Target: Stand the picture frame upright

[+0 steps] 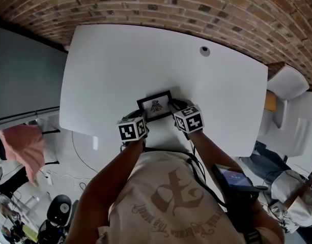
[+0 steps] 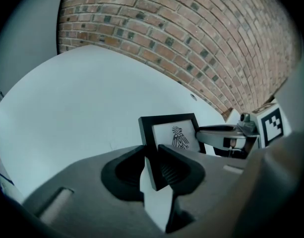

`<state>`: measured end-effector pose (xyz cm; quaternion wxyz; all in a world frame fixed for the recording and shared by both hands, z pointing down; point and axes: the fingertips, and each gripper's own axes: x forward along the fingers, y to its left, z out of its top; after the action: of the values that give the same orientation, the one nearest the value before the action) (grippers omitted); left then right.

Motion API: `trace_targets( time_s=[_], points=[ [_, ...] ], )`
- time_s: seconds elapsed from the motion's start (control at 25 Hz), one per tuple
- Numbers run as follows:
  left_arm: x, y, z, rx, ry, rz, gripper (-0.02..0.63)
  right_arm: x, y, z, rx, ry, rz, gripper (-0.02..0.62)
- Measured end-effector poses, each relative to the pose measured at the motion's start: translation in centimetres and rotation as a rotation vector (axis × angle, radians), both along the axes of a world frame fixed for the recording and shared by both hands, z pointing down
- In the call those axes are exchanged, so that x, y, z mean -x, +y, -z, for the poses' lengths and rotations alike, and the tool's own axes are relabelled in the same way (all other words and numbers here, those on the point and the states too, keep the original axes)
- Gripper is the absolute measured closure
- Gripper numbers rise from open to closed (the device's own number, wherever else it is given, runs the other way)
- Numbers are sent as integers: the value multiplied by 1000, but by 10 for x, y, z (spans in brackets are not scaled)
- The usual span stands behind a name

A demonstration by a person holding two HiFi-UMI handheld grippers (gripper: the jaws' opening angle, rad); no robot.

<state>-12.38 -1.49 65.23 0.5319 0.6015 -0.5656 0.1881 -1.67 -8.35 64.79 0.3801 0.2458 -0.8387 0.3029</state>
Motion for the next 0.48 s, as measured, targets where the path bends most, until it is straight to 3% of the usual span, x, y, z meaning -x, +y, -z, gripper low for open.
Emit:
trace_targets(
  time_s=[0.48],
  points=[
    [-32,-31,21,-81,-29,-129,515,-40,-17,20,-82,-21,-102,503]
  ],
)
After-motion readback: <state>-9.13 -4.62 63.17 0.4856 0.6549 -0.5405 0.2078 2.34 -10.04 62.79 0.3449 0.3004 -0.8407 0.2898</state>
